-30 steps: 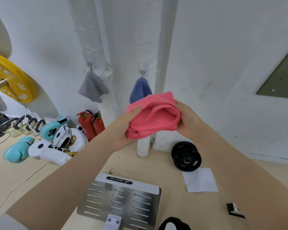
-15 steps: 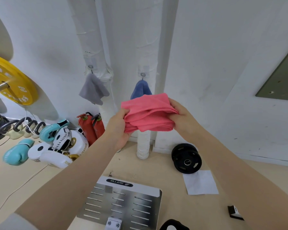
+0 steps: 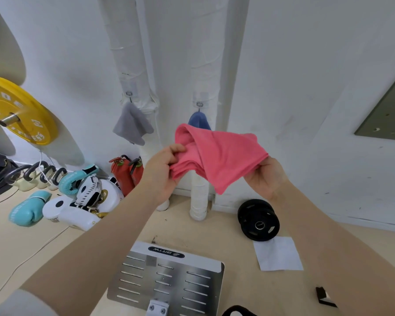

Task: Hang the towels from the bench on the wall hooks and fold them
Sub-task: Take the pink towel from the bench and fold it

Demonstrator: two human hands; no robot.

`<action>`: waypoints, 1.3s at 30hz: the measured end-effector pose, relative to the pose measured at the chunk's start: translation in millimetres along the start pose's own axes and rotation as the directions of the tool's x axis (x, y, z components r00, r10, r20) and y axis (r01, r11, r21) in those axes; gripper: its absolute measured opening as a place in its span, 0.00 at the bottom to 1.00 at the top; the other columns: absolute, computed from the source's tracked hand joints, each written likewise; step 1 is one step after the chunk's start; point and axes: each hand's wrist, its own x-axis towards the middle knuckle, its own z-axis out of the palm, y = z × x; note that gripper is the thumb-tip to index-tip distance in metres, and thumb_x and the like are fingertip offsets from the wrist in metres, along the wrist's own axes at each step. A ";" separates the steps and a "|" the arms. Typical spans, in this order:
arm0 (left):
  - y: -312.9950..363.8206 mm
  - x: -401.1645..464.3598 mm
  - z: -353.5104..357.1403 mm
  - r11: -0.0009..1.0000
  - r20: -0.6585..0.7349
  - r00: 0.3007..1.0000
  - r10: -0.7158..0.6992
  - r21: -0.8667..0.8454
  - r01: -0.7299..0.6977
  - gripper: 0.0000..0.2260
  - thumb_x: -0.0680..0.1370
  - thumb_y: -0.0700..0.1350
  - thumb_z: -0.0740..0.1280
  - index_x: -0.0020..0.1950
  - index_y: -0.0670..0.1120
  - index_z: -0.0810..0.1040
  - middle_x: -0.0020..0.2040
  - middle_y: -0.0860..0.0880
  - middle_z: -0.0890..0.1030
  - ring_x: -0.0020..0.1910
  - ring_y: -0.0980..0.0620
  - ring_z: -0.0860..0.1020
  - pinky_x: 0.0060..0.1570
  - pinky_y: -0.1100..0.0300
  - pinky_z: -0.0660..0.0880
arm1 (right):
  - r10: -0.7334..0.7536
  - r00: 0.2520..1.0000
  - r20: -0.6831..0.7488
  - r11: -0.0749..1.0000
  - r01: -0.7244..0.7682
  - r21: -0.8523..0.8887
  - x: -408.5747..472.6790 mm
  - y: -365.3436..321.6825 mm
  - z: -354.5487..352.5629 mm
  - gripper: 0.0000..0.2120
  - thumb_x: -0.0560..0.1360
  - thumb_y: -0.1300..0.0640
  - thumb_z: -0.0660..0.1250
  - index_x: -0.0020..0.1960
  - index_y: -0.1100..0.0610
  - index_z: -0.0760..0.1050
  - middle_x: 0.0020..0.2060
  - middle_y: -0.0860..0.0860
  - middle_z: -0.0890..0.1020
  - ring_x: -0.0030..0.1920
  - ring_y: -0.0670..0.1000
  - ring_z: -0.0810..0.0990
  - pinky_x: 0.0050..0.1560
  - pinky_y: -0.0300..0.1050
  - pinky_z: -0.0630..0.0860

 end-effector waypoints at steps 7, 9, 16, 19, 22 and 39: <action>-14.4 0.5 3.3 0.847 -0.027 0.977 0.209 0.505 -0.167 0.20 0.72 0.27 0.50 0.37 0.45 0.77 0.45 0.50 0.78 0.39 0.58 0.72 0.32 0.75 0.70 | 0.103 0.994 0.033 0.992 -0.105 0.073 -1.7 -4.6 16.0 0.17 0.80 0.60 0.50 0.51 0.59 0.77 0.44 0.56 0.84 0.44 0.55 0.82 0.45 0.51 0.80; -17.8 -1.4 4.2 0.767 -0.019 0.974 0.225 0.619 -0.165 0.20 0.72 0.26 0.50 0.37 0.44 0.76 0.47 0.52 0.77 0.43 0.60 0.71 0.35 0.78 0.68 | 0.098 0.994 0.046 0.981 -0.104 0.163 -1.6 -5.4 21.1 0.17 0.79 0.58 0.51 0.49 0.59 0.79 0.44 0.57 0.84 0.44 0.57 0.83 0.48 0.57 0.78; -27.6 1.6 12.3 0.977 0.025 0.996 -0.081 0.199 0.074 0.19 0.79 0.54 0.54 0.48 0.47 0.81 0.48 0.47 0.83 0.50 0.49 0.79 0.51 0.54 0.74 | 0.071 0.980 0.184 0.915 -0.138 0.380 -0.6 8.4 28.9 0.20 0.76 0.59 0.53 0.42 0.64 0.83 0.44 0.58 0.83 0.47 0.55 0.82 0.55 0.47 0.76; -19.7 5.2 11.9 0.994 0.066 0.995 -0.077 0.088 0.071 0.26 0.78 0.63 0.50 0.55 0.46 0.78 0.42 0.48 0.84 0.47 0.50 0.81 0.54 0.53 0.75 | 0.123 0.964 0.236 0.972 -0.165 0.170 -7.3 11.8 20.6 0.15 0.70 0.67 0.56 0.51 0.65 0.78 0.47 0.59 0.81 0.48 0.56 0.80 0.55 0.49 0.77; -13.5 7.3 14.2 0.986 0.040 0.999 -0.023 0.163 0.016 0.10 0.77 0.49 0.64 0.54 0.46 0.78 0.48 0.48 0.83 0.48 0.50 0.80 0.49 0.55 0.77 | 0.248 0.890 0.383 0.949 -0.142 -0.283 -4.8 2.7 -2.6 0.29 0.60 0.68 0.66 0.61 0.60 0.72 0.53 0.56 0.77 0.56 0.55 0.75 0.64 0.52 0.70; 17.0 44.5 -2.1 0.922 0.333 0.943 -0.007 0.368 -0.123 0.15 0.68 0.42 0.62 0.53 0.43 0.76 0.47 0.49 0.82 0.48 0.51 0.79 0.54 0.54 0.74 | -0.228 0.970 0.080 0.815 0.235 -0.529 56.7 -40.3 65.7 0.08 0.79 0.54 0.59 0.50 0.55 0.76 0.46 0.50 0.80 0.47 0.48 0.78 0.54 0.44 0.75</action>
